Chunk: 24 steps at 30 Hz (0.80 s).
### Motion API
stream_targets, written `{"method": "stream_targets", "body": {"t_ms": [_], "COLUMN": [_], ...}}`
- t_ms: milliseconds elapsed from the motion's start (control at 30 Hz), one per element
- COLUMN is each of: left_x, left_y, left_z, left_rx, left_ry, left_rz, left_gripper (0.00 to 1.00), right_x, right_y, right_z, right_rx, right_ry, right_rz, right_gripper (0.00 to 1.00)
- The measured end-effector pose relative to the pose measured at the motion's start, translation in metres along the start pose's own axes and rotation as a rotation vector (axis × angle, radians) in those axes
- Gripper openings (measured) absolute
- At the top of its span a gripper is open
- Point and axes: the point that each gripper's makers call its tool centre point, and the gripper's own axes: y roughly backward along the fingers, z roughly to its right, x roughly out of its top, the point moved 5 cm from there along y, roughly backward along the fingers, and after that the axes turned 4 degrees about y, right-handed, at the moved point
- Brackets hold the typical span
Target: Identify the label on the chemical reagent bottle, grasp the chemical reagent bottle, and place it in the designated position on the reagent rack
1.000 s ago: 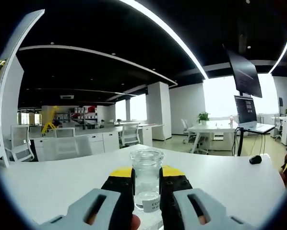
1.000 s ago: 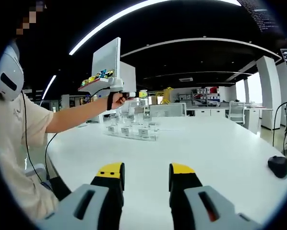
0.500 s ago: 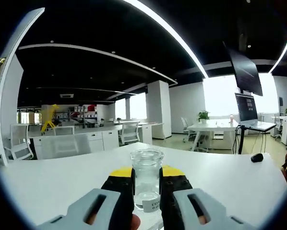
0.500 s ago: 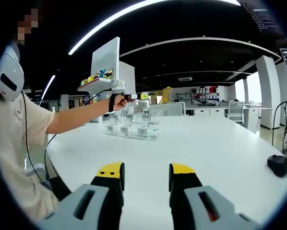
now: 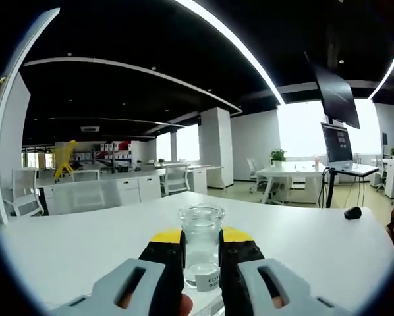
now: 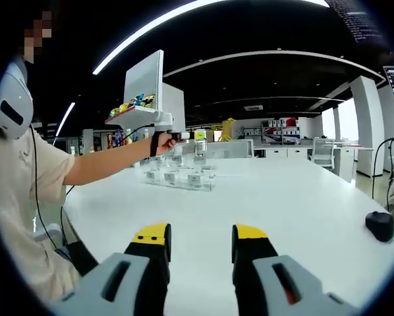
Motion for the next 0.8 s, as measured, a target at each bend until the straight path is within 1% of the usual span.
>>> {"method": "stream_targets", "body": {"t_ms": [167, 267, 433, 800], "left_x": [-0.003, -0.007, -0.017, -0.027], "left_y": [-0.001, -0.002, -0.003, -0.001], "left_z": [0.002, 0.004, 0.002, 0.001], "left_rx": [-0.005, -0.005, 0.002, 0.005], "left_ry": [-0.001, -0.001, -0.001, 0.012], "left_rz": [-0.004, -0.009, -0.020, -0.028], "left_gripper": [0.19, 0.19, 0.19, 0.19], "right_x": [0.000, -0.001, -0.002, -0.003], "right_y": [0.000, 0.000, 0.001, 0.000], "right_z": [0.001, 0.000, 0.002, 0.001], "right_rx": [-0.003, -0.001, -0.004, -0.002], "right_ry": [-0.001, 0.000, -0.002, -0.001], "right_rz": [-0.001, -0.003, -0.005, -0.007], "right_gripper": [0.37, 0.37, 0.37, 0.37]}}
